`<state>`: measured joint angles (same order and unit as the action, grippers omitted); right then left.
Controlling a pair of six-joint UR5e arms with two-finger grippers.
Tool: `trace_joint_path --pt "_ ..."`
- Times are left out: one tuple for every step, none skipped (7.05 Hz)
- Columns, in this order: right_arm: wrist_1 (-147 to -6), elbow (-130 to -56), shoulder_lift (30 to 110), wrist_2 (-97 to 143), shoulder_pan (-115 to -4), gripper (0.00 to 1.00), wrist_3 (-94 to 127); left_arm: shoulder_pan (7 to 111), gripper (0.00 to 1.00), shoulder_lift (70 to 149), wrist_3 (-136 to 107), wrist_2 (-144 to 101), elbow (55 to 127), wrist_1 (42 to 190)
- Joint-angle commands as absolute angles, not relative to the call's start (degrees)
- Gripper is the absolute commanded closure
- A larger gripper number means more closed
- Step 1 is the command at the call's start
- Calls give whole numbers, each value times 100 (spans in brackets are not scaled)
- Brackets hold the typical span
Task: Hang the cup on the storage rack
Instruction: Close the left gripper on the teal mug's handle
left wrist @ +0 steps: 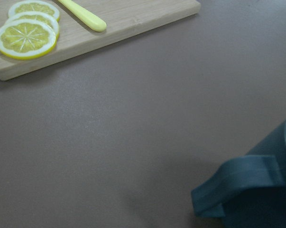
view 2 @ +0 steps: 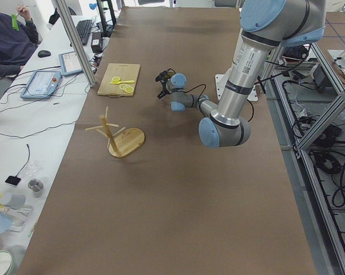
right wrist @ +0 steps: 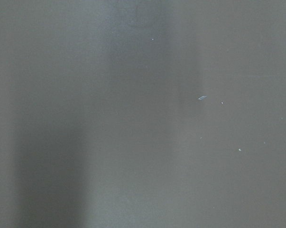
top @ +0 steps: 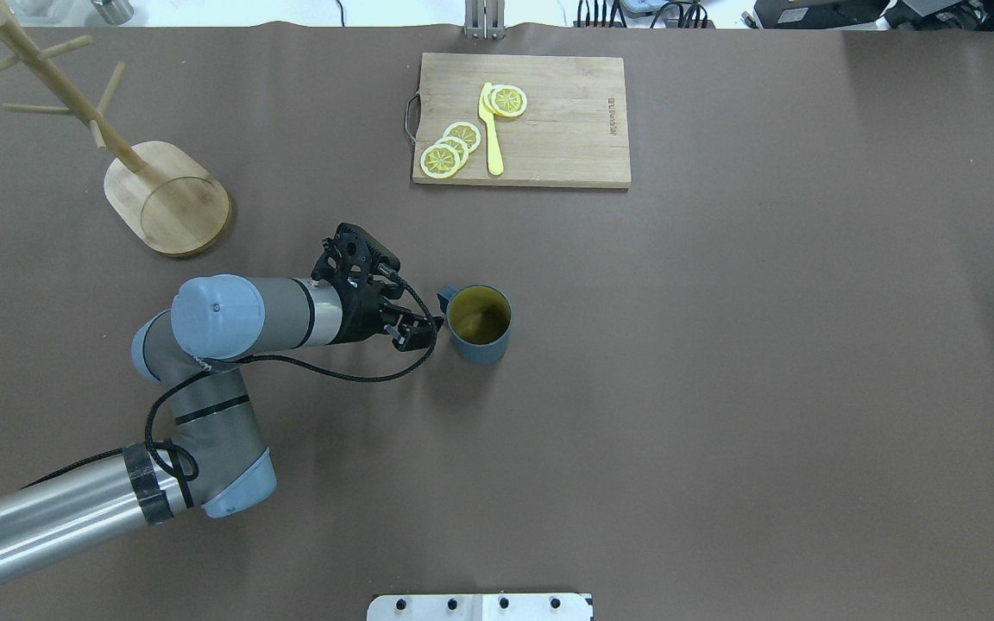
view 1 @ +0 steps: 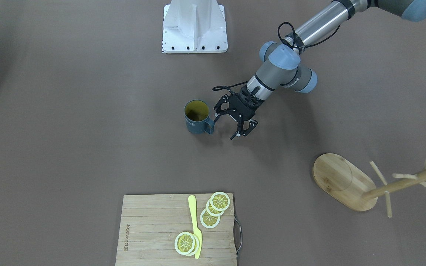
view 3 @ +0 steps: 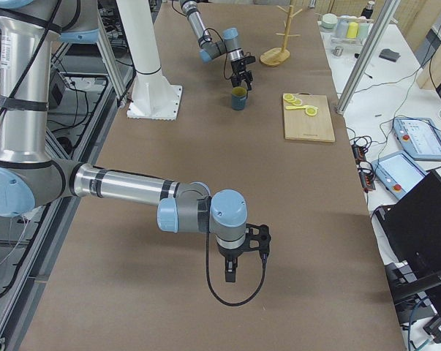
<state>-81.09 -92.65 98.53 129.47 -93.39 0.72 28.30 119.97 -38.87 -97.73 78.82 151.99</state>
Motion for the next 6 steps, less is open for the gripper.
trace_joint_path --pt "-8112 -9264 9853 12938 -9334 0 70 2777 19 12154 -3885 -9773 7770 15188" --pt "-8104 -9255 9853 12938 -9334 0 70 2777 26 12190 -3885 -9773 7717 15205" --pt "-8104 -9255 9853 12937 -9334 0 70 2777 39 12199 -3885 -9773 7726 15231" --pt "-8104 -9255 9853 12937 -9334 0 70 2777 47 12199 -3893 -9773 7726 15388" --pt "-8104 -9255 9853 12937 -9334 0 62 2777 47 12199 -3885 -9773 7726 15468" --pt "-8104 -9255 9853 12937 -9325 0 70 2786 47 12199 -3885 -9773 7726 15477"
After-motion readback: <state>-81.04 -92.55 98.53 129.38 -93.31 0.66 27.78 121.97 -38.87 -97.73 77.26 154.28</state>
